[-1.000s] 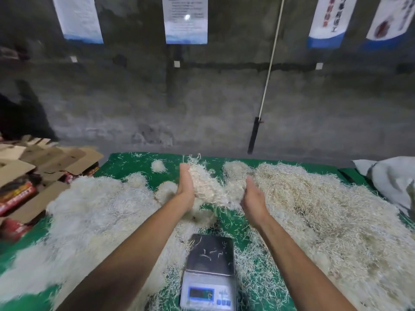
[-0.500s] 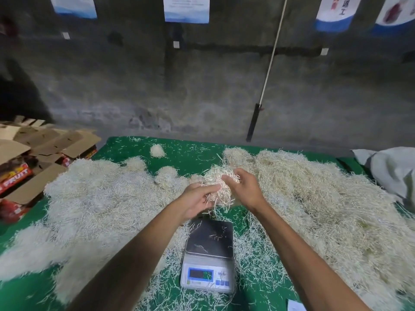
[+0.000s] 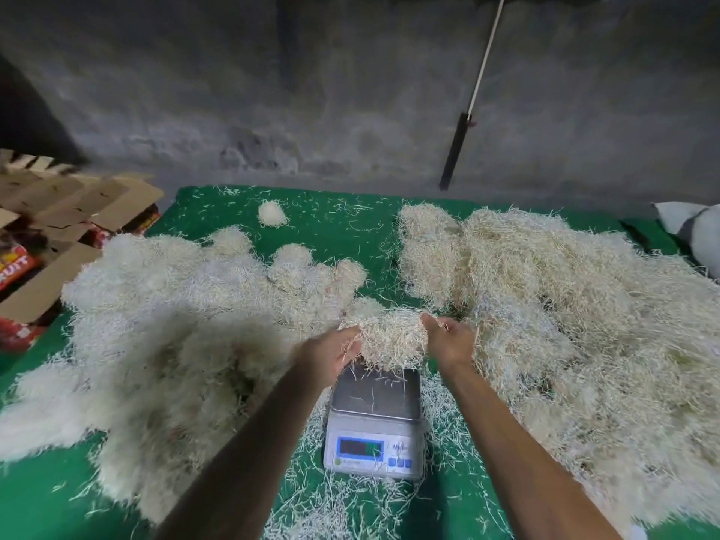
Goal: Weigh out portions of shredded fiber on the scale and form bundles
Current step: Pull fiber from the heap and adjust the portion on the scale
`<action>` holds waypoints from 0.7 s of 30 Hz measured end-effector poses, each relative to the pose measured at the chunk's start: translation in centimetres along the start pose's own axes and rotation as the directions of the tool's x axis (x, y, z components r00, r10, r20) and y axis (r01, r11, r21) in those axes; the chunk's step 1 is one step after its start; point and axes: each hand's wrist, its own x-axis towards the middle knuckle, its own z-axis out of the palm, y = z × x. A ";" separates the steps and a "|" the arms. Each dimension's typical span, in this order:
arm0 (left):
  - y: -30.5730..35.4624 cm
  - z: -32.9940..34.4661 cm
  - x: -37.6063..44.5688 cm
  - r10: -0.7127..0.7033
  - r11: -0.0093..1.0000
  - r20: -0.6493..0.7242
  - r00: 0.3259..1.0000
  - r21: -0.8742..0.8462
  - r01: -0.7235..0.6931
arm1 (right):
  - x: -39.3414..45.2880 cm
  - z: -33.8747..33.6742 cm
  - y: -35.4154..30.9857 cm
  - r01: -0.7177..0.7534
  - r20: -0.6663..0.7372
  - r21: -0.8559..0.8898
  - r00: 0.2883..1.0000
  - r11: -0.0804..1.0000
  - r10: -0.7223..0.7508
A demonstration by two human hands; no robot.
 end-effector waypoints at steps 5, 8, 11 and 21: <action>-3.4 -2.6 3.8 -0.005 0.987 -0.127 0.992 0.160 0.025 | 1.2 0.2 5.2 -0.059 0.028 -0.243 0.997 0.968 0.068; -4.8 -3.3 5.6 0.046 0.971 -0.232 0.972 0.238 0.011 | 1.4 0.3 7.7 -0.073 0.009 -0.402 0.996 0.913 0.083; -5.4 -3.5 6.1 0.128 0.924 -0.282 0.951 0.382 -0.011 | 1.7 0.2 8.8 -0.019 0.020 -0.515 0.999 0.857 0.034; -3.0 -6.6 -0.7 0.240 0.790 0.009 0.971 0.580 -0.200 | -1.0 -2.1 6.4 0.156 0.004 -0.292 0.987 0.943 -0.162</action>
